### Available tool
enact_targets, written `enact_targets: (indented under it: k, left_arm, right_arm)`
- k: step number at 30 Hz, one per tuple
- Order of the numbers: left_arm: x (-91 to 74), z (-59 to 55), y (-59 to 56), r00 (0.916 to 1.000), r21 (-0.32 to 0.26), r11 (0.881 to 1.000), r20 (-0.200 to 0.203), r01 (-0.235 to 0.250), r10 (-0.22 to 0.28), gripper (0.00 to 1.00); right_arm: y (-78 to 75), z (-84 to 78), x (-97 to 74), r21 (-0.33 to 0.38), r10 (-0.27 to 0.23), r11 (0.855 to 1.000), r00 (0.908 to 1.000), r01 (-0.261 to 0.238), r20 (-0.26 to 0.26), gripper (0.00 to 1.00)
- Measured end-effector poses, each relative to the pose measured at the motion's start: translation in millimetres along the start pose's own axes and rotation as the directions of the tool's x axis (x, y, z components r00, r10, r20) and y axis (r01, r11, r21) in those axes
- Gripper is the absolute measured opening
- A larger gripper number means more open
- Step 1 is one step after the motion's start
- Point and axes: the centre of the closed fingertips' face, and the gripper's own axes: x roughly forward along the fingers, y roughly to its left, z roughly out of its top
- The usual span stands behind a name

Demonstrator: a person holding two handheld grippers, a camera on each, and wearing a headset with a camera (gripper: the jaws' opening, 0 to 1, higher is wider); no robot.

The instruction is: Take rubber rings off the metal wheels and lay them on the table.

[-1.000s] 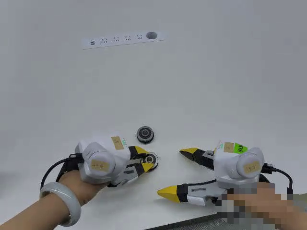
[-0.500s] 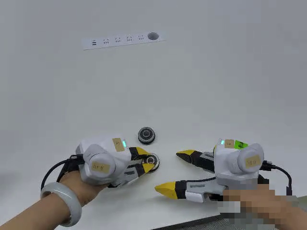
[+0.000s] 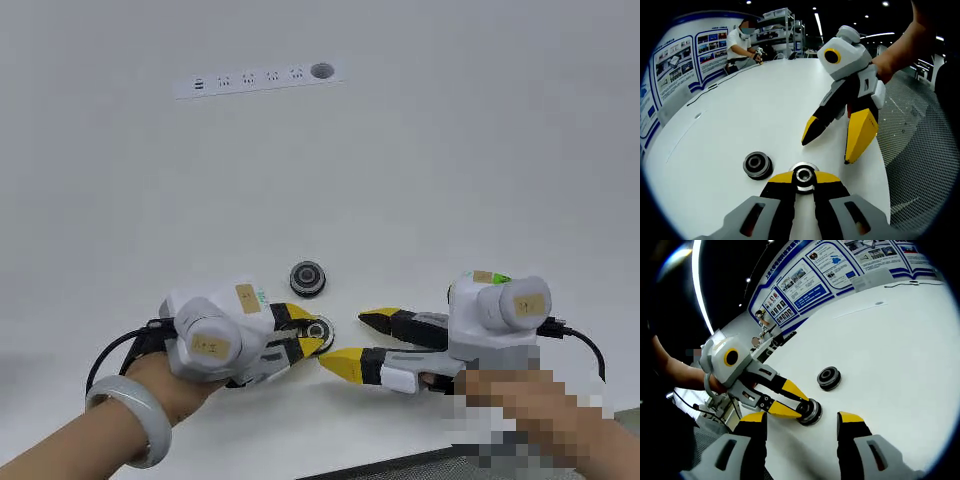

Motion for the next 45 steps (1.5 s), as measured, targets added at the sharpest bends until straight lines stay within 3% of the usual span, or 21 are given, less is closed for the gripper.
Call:
enact_targets:
  k: [4, 14, 24, 45]
  left_arm:
    - [-0.2, -0.2, -0.2, 1.0, 0.0, 1.0, 0.003, 0.0, 0.0, 0.13]
    - [-0.4, 0.1, 0.0, 1.0, 0.001, 1.0, 0.008, 0.001, -0.001, 0.13]
    - [-0.5, 0.2, 0.1, 0.9999, 0.007, 1.0, 0.014, 0.002, -0.002, 0.13]
    - [-0.8, 0.1, 0.0, 0.9998, 0.004, 1.0, 0.022, 0.005, -0.005, 0.13]
  right_arm:
    - [-3.2, 2.4, 3.4, 0.072, -0.007, 0.997, 1.0, 0.006, 0.005, 0.53]
    - [-5.7, 1.1, 12.3, 0.123, -0.013, 0.992, 0.9998, 0.015, -0.015, 0.47]
    - [-12.0, 0.5, 16.4, 0.215, -0.022, 0.976, 0.9991, 0.029, -0.036, 0.34]
    - [-4.1, -3.9, 26.6, 0.253, 0.029, 0.967, 0.9976, -0.012, -0.062, 0.33]
